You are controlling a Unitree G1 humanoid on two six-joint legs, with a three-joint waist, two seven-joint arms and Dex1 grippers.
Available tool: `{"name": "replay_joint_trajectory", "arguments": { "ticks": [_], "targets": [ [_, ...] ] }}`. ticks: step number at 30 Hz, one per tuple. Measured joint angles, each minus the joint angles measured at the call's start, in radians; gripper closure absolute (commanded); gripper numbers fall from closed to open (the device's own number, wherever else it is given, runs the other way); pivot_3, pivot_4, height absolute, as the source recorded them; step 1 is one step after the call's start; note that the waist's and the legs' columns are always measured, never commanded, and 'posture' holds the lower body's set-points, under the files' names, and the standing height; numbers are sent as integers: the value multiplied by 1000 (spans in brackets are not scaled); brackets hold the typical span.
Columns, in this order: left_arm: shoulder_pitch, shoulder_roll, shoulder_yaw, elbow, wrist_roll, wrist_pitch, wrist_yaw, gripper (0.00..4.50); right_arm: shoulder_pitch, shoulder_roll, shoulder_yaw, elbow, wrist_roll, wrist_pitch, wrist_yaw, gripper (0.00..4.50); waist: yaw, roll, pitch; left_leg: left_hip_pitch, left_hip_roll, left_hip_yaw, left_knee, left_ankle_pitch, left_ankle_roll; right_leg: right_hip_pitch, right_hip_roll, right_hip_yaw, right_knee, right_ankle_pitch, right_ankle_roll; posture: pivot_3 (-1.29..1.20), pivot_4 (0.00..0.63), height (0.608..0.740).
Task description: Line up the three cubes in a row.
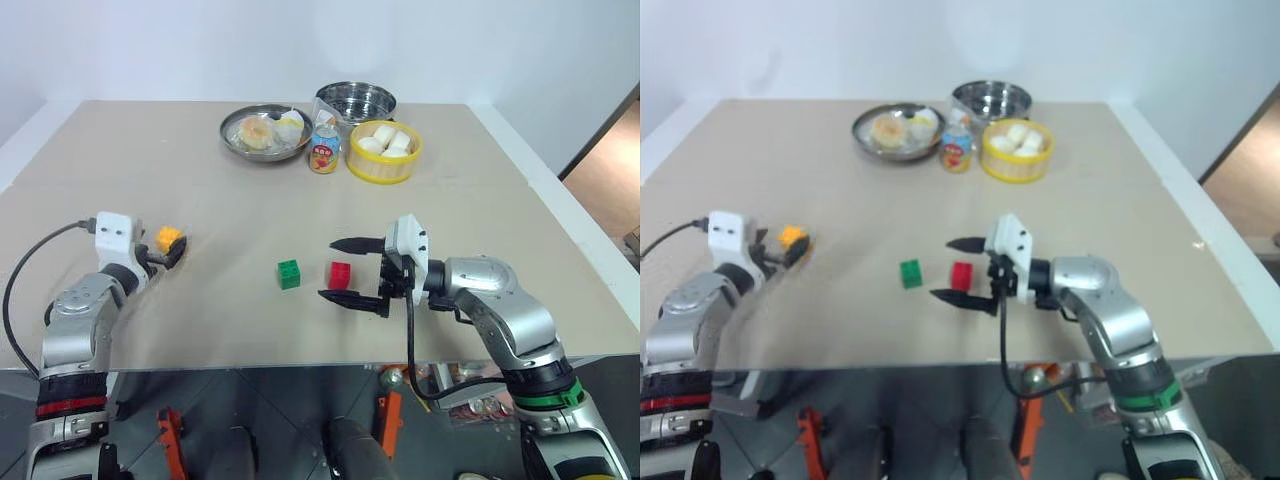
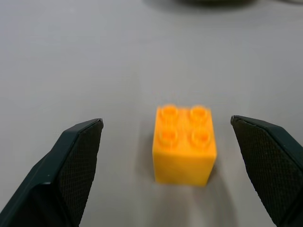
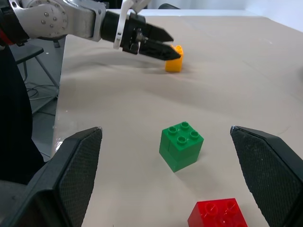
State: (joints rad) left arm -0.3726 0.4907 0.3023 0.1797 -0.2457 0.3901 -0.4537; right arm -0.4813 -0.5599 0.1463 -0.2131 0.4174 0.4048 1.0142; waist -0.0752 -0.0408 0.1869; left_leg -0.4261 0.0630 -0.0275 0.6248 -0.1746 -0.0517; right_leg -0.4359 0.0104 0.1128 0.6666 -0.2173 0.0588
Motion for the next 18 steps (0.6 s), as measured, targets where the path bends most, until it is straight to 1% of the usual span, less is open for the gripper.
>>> {"name": "replay_joint_trajectory", "arguments": {
  "ticks": [1, 3, 7, 8, 12, 15, 18],
  "targets": [
    [-1, 0, -4, 10, -1, 0, -11, 746, 2, -1, 0, -1, 0, 0, -1, 0, 0, 0, 0, 0, 0, 0, 0, 0, 0, 0, 0, 0, 0, 0, 0, 0, 150, 740],
    [-10, 0, -21, 37, -1, -14, -34, 1518, 5, -3, 0, -2, 0, 0, -9, 0, 0, 0, 0, 0, 0, 0, 0, 0, 0, 0, 0, 0, 0, 0, 0, 0, 150, 740],
    [-35, 0, -24, 58, -1, -34, -34, 2899, 12, -13, 0, -8, -1, 1, -16, 0, 0, 0, 0, 0, 0, 0, 0, 0, 0, 0, 0, 0, 0, 0, 0, 0, 150, 740],
    [-38, 0, -24, 60, -1, -37, -34, 3182, 15, -16, 0, -11, -1, 1, -17, 0, 0, 0, 0, 0, 0, 0, 0, 0, 0, 0, 0, 0, 0, 0, 0, 0, 150, 740],
    [-38, 6, -33, 65, 1, -45, -50, 3186, 26, -24, 0, -14, 0, 1, -19, 0, 0, 0, 0, 0, 0, 0, -1, 0, 0, 0, 0, 0, 0, 0, 0, 0, 150, 740],
    [-25, 43, -75, 37, -1, -81, -143, 3186, 31, -28, -1, -15, 0, 2, -20, 0, 0, 0, 0, 0, 0, 0, -1, 0, 0, -1, 0, 0, 0, 0, 0, 0, 150, 740],
    [8, 65, -135, -43, -30, -120, -285, 3186, 31, -33, -1, -17, 0, 2, -20, 0, 0, 0, 0, 0, 0, 1, -1, 0, 0, -1, 0, 0, 0, -1, -2, 0, 150, 740]
  ]
}}
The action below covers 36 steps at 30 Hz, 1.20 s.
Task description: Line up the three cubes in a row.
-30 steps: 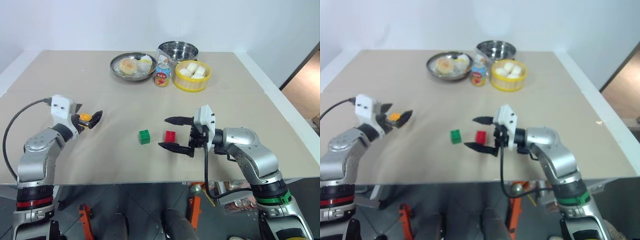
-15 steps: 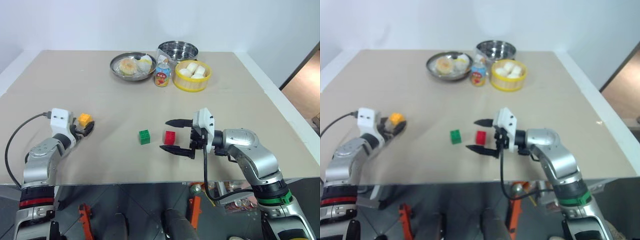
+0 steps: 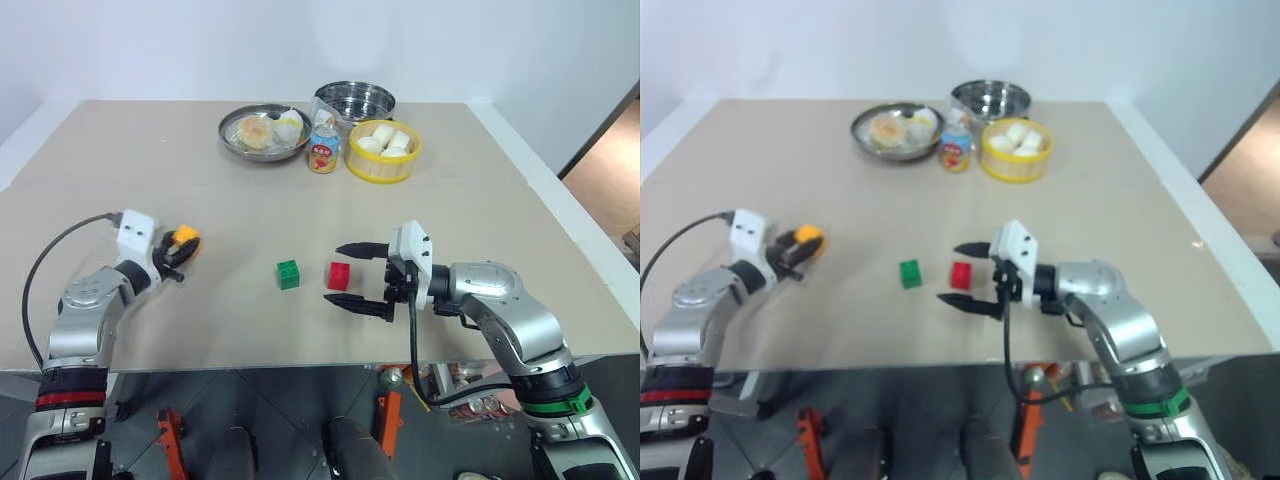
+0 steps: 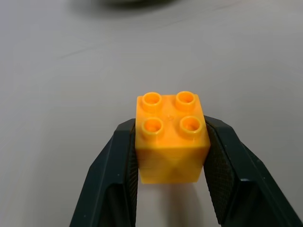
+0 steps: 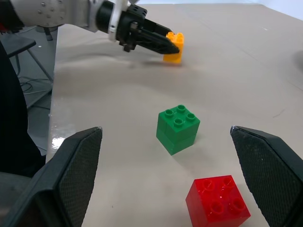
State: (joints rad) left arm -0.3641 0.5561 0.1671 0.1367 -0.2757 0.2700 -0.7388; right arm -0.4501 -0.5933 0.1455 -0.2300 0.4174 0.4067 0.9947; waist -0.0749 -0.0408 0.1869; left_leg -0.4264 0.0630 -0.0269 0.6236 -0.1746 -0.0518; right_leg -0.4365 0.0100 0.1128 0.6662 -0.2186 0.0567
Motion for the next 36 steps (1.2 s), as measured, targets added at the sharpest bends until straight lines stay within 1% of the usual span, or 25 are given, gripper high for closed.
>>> {"name": "replay_joint_trajectory", "arguments": {
  "ticks": [3, 6, 9, 12, 19, 26, 27, 28, 29, 31, 32, 33, 36],
  "targets": [
    [22, 30, -69, -50, -22, -36, -150, 3186, 0, -6, 0, -2, 0, 0, 0, 0, 0, 0, 0, 0, 0, 0, 0, 0, 0, 0, 0, 0, 0, -1, -2, 0, 150, 740],
    [19, 72, -123, -50, -42, -62, -301, 3186, 0, -14, -1, -2, 0, 0, 0, 0, -1, 0, 0, 0, 0, 0, 0, 0, 0, -1, 0, 0, 0, -2, -3, 0, 150, 740],
    [-13, 108, -157, 9, -46, -100, -424, 3186, 1, -18, -1, -3, 0, 0, -1, 0, -1, 0, 0, 0, 0, 0, 0, 0, 0, 0, 0, 0, 0, -2, -3, 0, 150, 740],
    [-62, 115, -181, 91, -36, -138, -495, 3186, 9, -24, -4, -8, 0, 0, -7, 0, -1, 0, 0, 0, 0, 0, 0, 0, 0, 0, 0, 0, 0, -2, -3, 0, 150, 740],
    [-148, 100, -219, 232, 0, -223, -576, 3186, 39, -41, -25, -54, 3, 12, -21, 0, 0, 0, 0, -1, 0, 0, 0, 0, 0, -1, 0, 0, 0, -3, -3, 0, 150, 740],
    [-168, 90, -229, 274, 22, -279, -595, 3186, 55, -55, -39, -72, 8, 27, -28, 0, 1, 0, 0, 0, 0, 0, 1, 0, 0, 0, 0, 0, 0, -2, -3, 0, 150, 740],
    [-171, 91, -230, 276, 26, -284, -600, 2132, 55, -55, -39, -72, 9, 27, -29, 0, 0, 0, 0, 0, 0, 0, 1, 0, 0, 0, 0, 0, 0, -2, -3, 0, 150, 740],
    [-171, 91, -240, 278, 36, -285, -605, 1844, 55, -55, -40, -72, 10, 27, -30, 0, 0, 0, 0, 0, 0, 0, 1, 0, 0, 0, 0, 0, 0, -2, -3, 0, 150, 740],
    [-169, 91, -249, 281, 42, -285, -607, 1423, 55, -55, -40, -72, 10, 27, -31, 0, 0, 0, 0, -1, 0, 0, 1, 0, 0, 0, 0, 0, 0, -2, -3, 0, 150, 740],
    [-161, 90, -251, 284, 43, -284, -607, 735, 55, -55, -40, -72, 10, 27, -34, 0, 0, 0, 0, -1, 0, 0, 1, 0, 0, -1, 0, 0, 0, -2, -3, 0, 150, 740],
    [-161, 90, -251, 283, 42, -283, -605, 471, 55, -55, -40, -72, 10, 27, -35, 0, 0, 0, 0, -1, 0, 0, 1, 0, 0, -1, 0, 0, 0, -2, -3, 0, 150, 740],
    [-161, 90, -249, 282, 42, -281, -602, 58, 55, -55, -40, -72, 10, 27, -35, 0, 0, 0, 0, -1, 0, 0, 0, 0, 0, -1, 0, 0, 0, -2, -3, 0, 150, 740],
    [-151, 98, -236, 250, 35, -259, -590, 21, 55, -54, -40, -70, 10, 27, -37, 0, 0, 0, 0, -1, 0, 0, 0, 0, 0, -1, 0, 0, 0, -2, -3, 0, 150, 740]
  ]
}}
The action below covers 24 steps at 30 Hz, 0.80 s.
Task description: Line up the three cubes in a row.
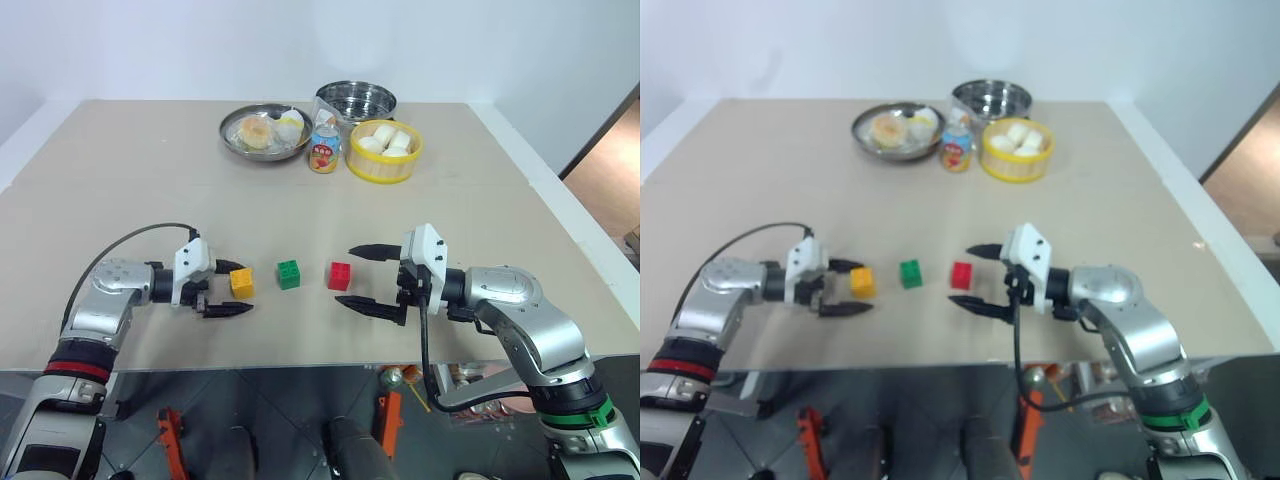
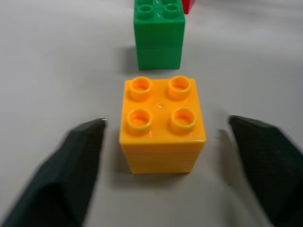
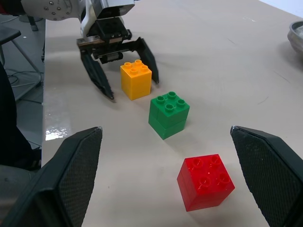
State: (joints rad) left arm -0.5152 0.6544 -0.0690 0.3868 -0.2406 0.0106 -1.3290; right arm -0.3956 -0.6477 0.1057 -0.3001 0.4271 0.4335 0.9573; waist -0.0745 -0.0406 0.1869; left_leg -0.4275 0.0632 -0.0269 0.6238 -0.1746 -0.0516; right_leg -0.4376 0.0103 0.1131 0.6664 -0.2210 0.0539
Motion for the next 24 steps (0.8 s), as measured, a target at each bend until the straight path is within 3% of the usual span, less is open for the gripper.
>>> {"name": "replay_joint_trajectory", "arguments": {
  "ticks": [10, 13, 17, 24],
  "targets": [
    [122, 98, 150, -402, -151, 235, 110, 21, 36, -15, -49, -3, 2, -3, -8, 0, 0, 0, 0, 0, 0, 0, 0, 0, 0, 0, -1, 0, 0, -1, 0, 0, 150, 740],
    [183, 32, 198, -583, -214, 336, 259, 21, 67, -12, -71, -30, 2, 12, -48, 0, 1, 0, 0, 0, 0, 0, 0, 0, 0, 0, -1, 0, 0, 0, 0, 0, 150, 740],
    [272, -87, 161, -741, -222, 403, 439, 21, 80, 10, -98, -80, 15, 35, -113, 0, 0, 0, 0, 1, 0, 0, 1, 0, 0, 2, -1, 1, 0, 0, 1, 0, 150, 740],
    [323, -142, 71, -830, -189, 435, 565, 21, 144, 11, -119, -165, 49, 76, -160, 0, 0, 0, 0, 3, 0, 0, 2, 0, 0, 3, 0, 1, 0, 1, 0, 0, 150, 740]
  ]
}}
